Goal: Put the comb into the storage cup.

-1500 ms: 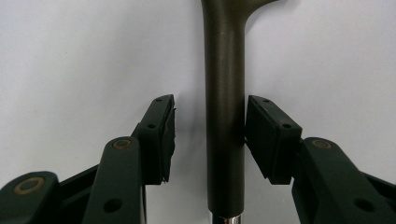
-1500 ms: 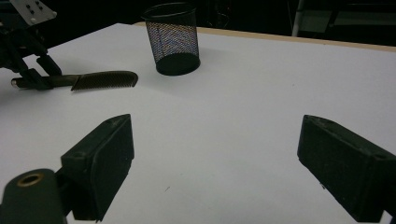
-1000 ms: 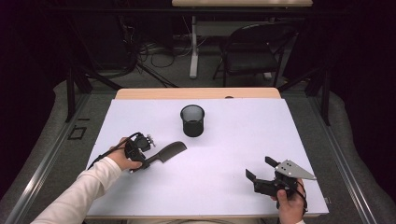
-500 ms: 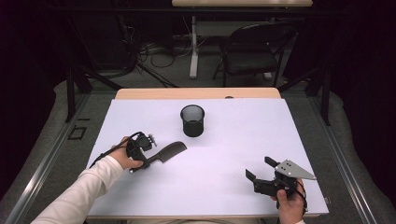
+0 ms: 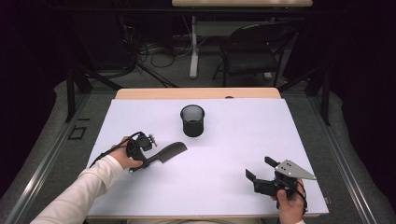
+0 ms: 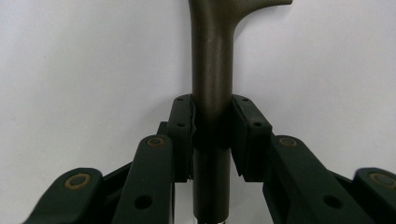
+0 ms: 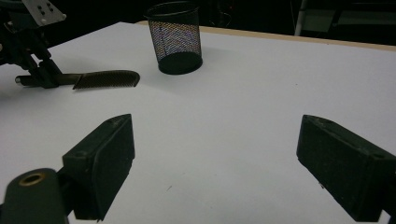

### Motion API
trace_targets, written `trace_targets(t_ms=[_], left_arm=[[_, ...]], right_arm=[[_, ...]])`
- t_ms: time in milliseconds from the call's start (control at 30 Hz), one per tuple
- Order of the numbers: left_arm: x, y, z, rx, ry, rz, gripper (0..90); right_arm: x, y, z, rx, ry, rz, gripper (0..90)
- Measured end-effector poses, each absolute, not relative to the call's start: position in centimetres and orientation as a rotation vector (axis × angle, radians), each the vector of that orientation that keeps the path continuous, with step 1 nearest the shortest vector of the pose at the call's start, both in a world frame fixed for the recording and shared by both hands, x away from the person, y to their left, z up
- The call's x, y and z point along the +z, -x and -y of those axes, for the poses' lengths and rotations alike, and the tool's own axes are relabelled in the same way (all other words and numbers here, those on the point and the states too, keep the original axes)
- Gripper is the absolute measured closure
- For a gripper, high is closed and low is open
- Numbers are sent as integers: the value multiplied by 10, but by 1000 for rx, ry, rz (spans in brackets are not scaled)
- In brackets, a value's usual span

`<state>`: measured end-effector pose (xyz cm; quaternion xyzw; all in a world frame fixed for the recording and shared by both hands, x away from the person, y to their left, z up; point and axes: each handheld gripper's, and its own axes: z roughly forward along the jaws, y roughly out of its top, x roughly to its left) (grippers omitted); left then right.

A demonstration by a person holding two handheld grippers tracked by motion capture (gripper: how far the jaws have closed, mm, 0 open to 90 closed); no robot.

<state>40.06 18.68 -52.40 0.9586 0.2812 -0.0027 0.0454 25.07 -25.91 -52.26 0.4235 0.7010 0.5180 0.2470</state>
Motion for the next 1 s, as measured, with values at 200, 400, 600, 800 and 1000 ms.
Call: trace_targets(t_ms=[200, 400, 600, 800, 1000], left_arm=[[-524, -400, -187, -8, -2923, -865, 720], [-524, -400, -187, -4, -2921, -867, 722], [-524, -400, -187, 1, -2920, -868, 725], [-524, -400, -187, -8, -2906, -883, 725], [-524, -400, -187, -12, -2903, -879, 726]], right_arm=[[-523, -251, 259, 1412, -1155, -1913, 111], [-523, -251, 259, 1412, -1155, -1912, 111], [-523, -251, 259, 1407, -1156, -1916, 111], [-523, -251, 259, 1406, -1157, -1915, 111], [-523, -251, 259, 1410, -1157, -1912, 111]])
